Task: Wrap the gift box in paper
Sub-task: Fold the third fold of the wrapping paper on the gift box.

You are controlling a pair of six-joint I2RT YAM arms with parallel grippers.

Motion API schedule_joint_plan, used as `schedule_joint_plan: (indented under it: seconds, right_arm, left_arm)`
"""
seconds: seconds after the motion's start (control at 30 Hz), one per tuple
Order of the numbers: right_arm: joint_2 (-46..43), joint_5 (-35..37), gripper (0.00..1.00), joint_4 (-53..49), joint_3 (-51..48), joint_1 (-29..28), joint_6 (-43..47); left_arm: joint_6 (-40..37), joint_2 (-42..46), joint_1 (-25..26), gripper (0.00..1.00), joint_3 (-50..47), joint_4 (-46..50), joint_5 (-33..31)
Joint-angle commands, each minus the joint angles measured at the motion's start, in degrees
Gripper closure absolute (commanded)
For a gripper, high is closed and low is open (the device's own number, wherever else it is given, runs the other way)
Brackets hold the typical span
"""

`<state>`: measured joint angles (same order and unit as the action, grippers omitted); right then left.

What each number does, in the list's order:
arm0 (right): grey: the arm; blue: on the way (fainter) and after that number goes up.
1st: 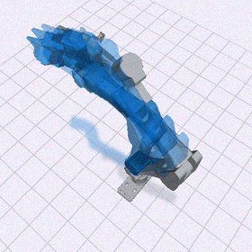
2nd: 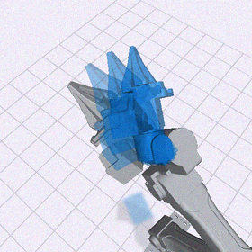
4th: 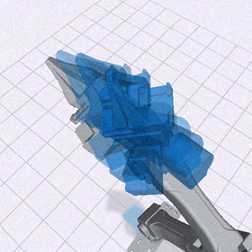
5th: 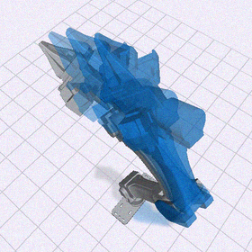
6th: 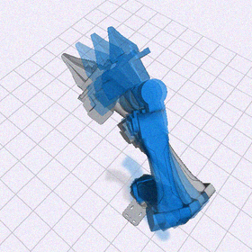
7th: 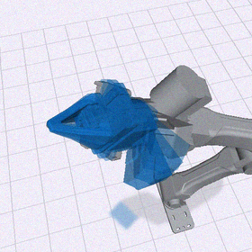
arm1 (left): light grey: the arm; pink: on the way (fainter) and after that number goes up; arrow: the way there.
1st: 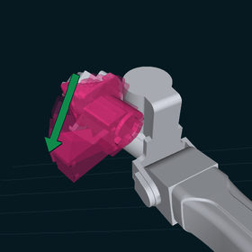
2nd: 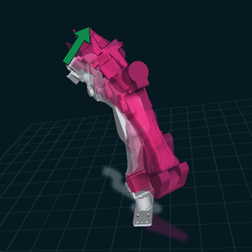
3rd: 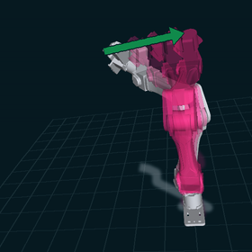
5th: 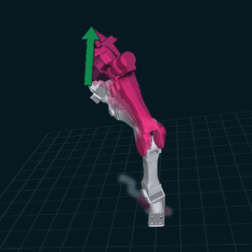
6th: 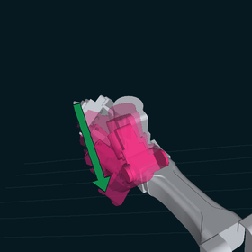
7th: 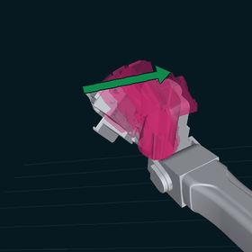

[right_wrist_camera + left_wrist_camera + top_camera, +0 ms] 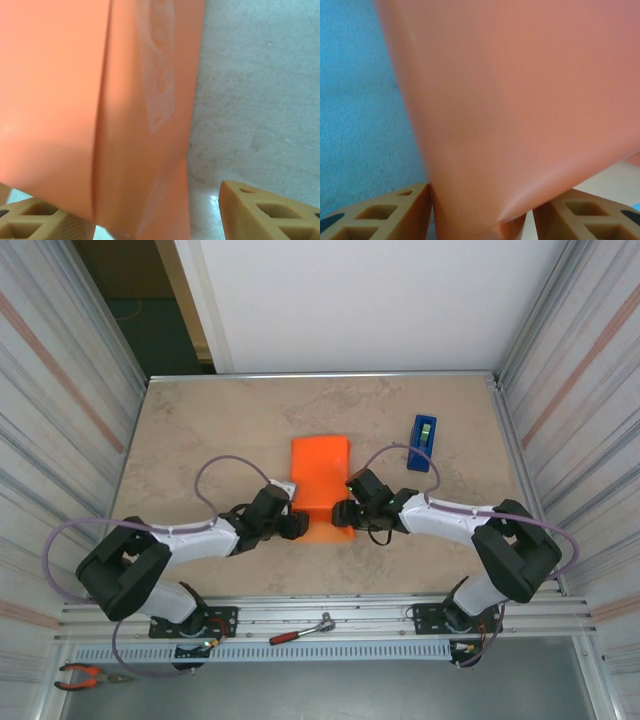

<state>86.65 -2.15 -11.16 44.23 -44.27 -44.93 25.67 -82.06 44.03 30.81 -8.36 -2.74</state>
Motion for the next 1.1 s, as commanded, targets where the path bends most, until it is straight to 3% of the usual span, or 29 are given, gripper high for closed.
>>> schedule_joint_plan:
  seconds: [0.0, 0.27, 0.53, 0.73, 0.87, 0.9, 0.97, 1.03, 1.07]
  right_arm:
    - [1.78, 1.23, 0.43, -0.73, 1.74, -0.09, -0.16]
    - [3.17, 2.94, 0.60, -2.04, 2.72, -0.08, -0.37]
    - [4.31, 3.43, 0.74, -3.80, 4.09, -0.05, -0.09]
    - [5.03, 3.65, 1.00, -4.31, 4.20, -0.11, -0.59]
    - [5.39, 3.62, 1.00, -4.29, 4.29, -0.12, -0.60]
    - [5.61, 3.50, 0.92, -4.50, 4.35, -0.11, -0.67]
    - [5.83, 3.65, 0.58, -5.00, 4.50, -0.14, -0.88]
    - [5.81, 3.28, 0.58, -4.80, 4.47, -0.08, -0.99]
    - [5.77, 3.19, 0.66, -4.62, 4.40, -0.14, -1.05]
  left_arm:
    - [-0.70, -1.41, 0.79, 0.47, 1.63, -1.39, -2.48]
    - [-0.94, -2.92, 1.32, 0.57, 2.76, -0.41, -3.46]
    - [-1.81, -3.90, 2.00, 0.59, 4.00, 1.59, -3.84]
    - [-2.10, -4.03, 2.38, 0.59, 4.48, 2.56, -4.11]
    - [-2.21, -4.11, 2.46, 0.59, 4.68, 2.85, -4.02]
    - [-2.29, -4.16, 2.46, 0.59, 4.72, 2.99, -4.01]
    - [-2.29, -4.17, 2.46, 0.59, 4.77, 3.00, -3.90]
    - [-2.29, -4.27, 2.46, 0.59, 4.75, 3.00, -3.98]
    - [-2.29, -4.25, 2.46, 0.59, 4.78, 3.03, -3.94]
